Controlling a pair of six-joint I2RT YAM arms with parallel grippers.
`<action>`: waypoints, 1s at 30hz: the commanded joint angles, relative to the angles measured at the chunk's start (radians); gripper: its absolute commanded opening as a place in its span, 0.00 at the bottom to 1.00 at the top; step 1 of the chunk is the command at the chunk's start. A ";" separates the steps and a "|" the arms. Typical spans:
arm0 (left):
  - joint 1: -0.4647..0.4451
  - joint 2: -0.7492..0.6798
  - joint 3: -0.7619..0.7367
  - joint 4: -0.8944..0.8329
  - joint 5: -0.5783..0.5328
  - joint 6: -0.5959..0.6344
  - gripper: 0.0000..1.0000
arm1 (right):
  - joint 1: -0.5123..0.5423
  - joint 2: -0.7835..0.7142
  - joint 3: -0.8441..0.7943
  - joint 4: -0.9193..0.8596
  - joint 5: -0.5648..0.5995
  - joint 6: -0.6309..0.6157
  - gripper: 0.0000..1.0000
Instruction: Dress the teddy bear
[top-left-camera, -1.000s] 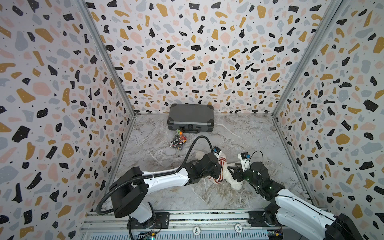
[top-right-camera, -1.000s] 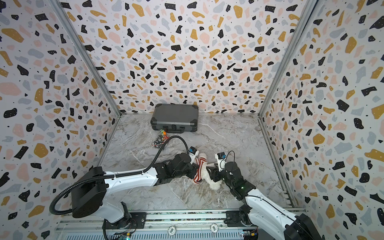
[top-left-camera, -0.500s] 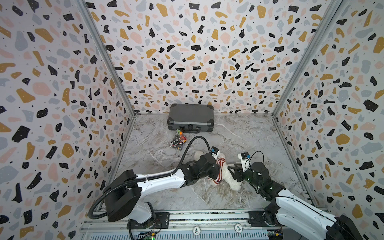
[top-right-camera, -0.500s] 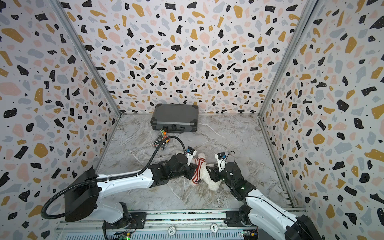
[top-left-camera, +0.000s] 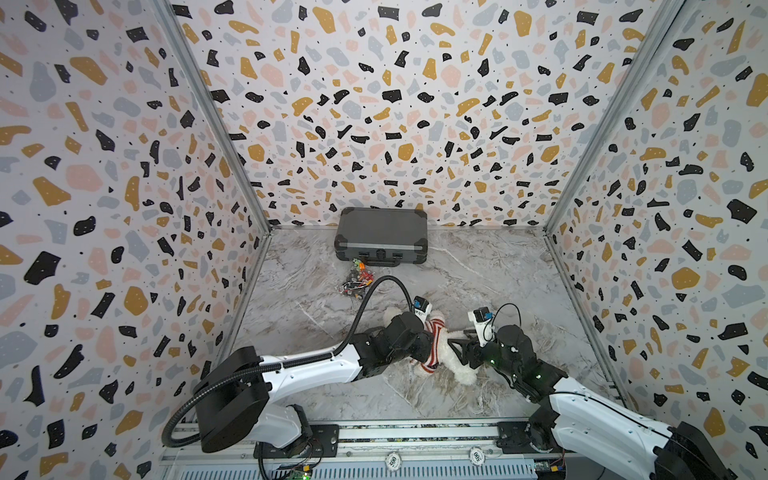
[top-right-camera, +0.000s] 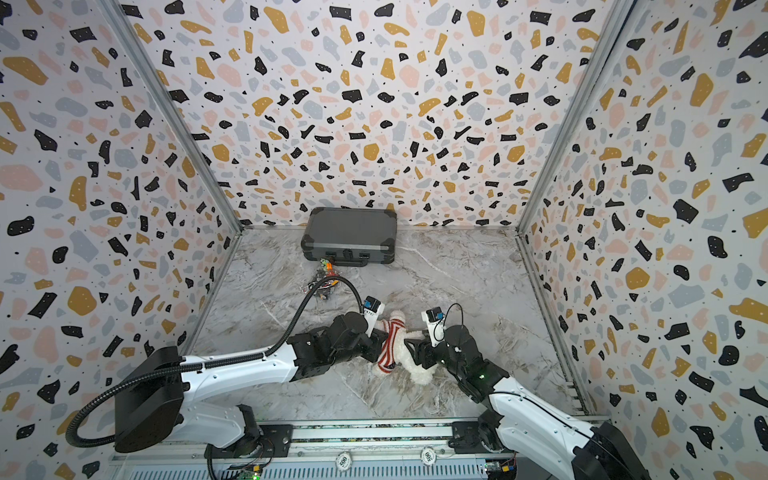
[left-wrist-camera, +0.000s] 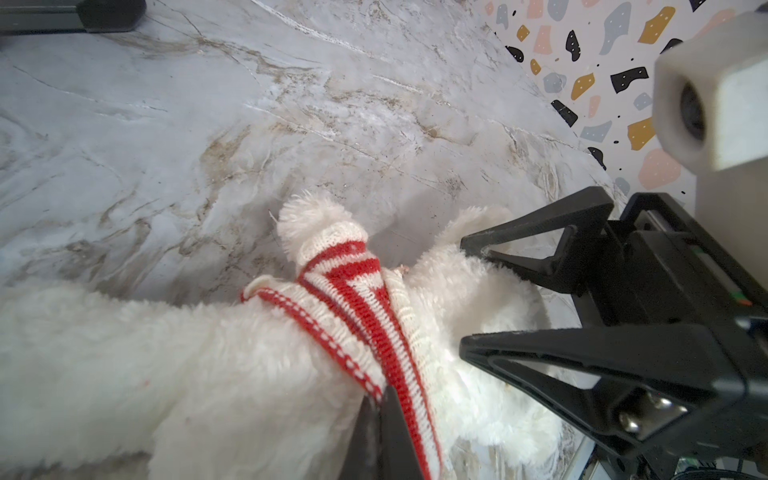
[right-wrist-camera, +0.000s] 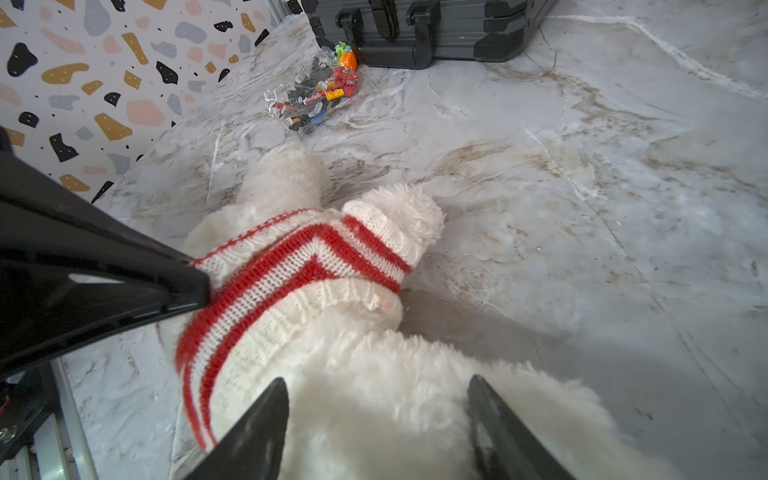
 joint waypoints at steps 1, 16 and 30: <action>0.002 -0.039 -0.016 0.048 -0.011 -0.012 0.00 | 0.013 0.025 0.032 0.003 -0.010 -0.008 0.72; 0.058 -0.107 -0.125 0.087 -0.017 -0.064 0.00 | 0.100 0.087 0.026 -0.021 0.128 -0.001 0.55; 0.116 -0.232 -0.224 0.084 -0.029 -0.085 0.00 | 0.103 0.082 0.024 -0.024 0.145 0.000 0.24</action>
